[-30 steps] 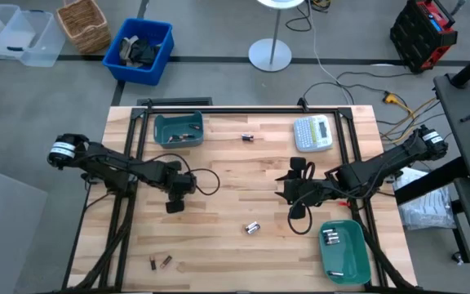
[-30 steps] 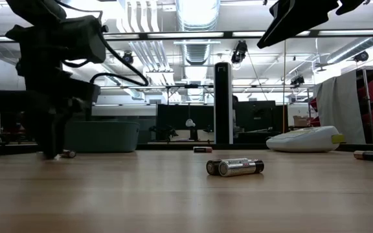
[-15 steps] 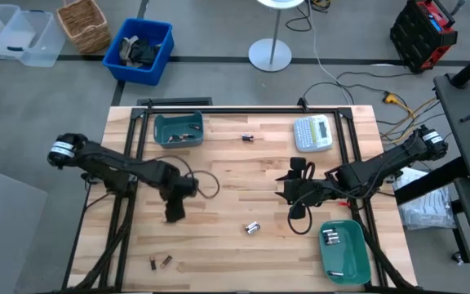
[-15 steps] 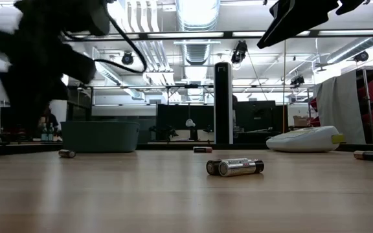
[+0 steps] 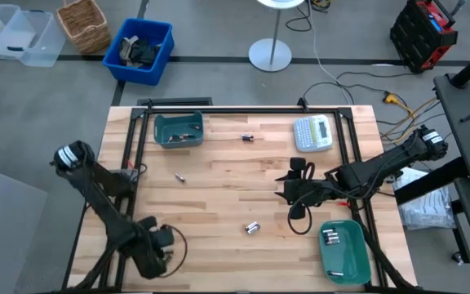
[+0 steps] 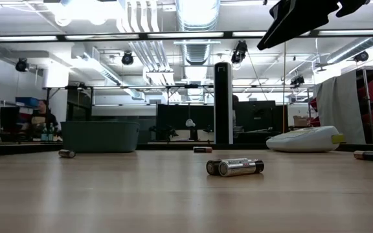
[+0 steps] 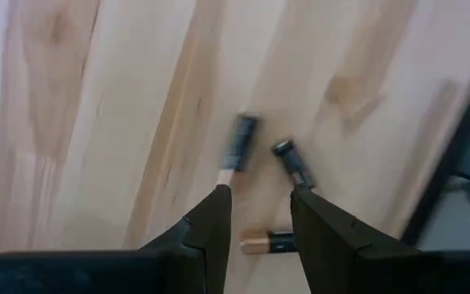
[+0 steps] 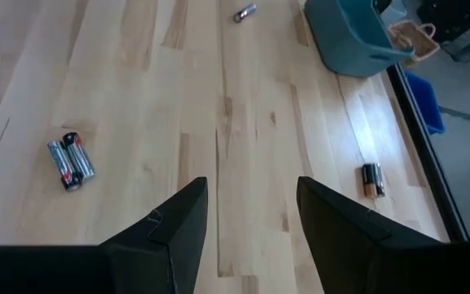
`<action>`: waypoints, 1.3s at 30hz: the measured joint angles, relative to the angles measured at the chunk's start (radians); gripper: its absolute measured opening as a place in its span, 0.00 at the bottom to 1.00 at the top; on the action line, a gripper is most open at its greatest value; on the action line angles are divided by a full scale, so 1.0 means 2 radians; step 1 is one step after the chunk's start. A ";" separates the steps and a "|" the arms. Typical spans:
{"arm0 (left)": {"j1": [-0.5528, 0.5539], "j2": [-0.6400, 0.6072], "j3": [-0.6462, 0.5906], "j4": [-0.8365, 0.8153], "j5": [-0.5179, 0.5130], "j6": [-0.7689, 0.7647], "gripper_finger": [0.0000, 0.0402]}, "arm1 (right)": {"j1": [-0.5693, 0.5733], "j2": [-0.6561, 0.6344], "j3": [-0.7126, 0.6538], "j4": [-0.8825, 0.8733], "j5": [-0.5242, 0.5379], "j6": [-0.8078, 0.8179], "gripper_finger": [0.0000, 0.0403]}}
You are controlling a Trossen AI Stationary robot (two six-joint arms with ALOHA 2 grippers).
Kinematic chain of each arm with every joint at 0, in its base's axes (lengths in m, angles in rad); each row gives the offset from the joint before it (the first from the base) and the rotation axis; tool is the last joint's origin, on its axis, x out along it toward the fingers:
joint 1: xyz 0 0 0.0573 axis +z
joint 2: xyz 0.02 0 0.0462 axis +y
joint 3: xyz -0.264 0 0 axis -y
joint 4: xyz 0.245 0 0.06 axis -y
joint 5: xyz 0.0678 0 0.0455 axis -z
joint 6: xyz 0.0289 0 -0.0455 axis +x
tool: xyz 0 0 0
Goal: Sort batteries
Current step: Put the black battery into the blue bin
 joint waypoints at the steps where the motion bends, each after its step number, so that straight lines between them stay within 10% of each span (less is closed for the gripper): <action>1: -0.012 0.015 0.006 -0.008 -0.002 -0.010 0.27 | 0.000 0.000 0.000 0.003 0.000 -0.005 0.45; 12: -0.026 0.138 0.062 -0.033 -0.010 0.065 0.27 | 0.000 0.000 0.000 0.034 0.000 -0.023 0.46; 26: -0.023 0.112 0.061 -0.028 -0.011 0.054 0.27 | 0.000 0.000 0.000 0.034 0.000 -0.032 0.42; 39: -0.039 0.165 0.182 -0.023 -0.055 0.023 0.27 | 0.000 0.000 0.000 0.046 0.000 -0.022 0.44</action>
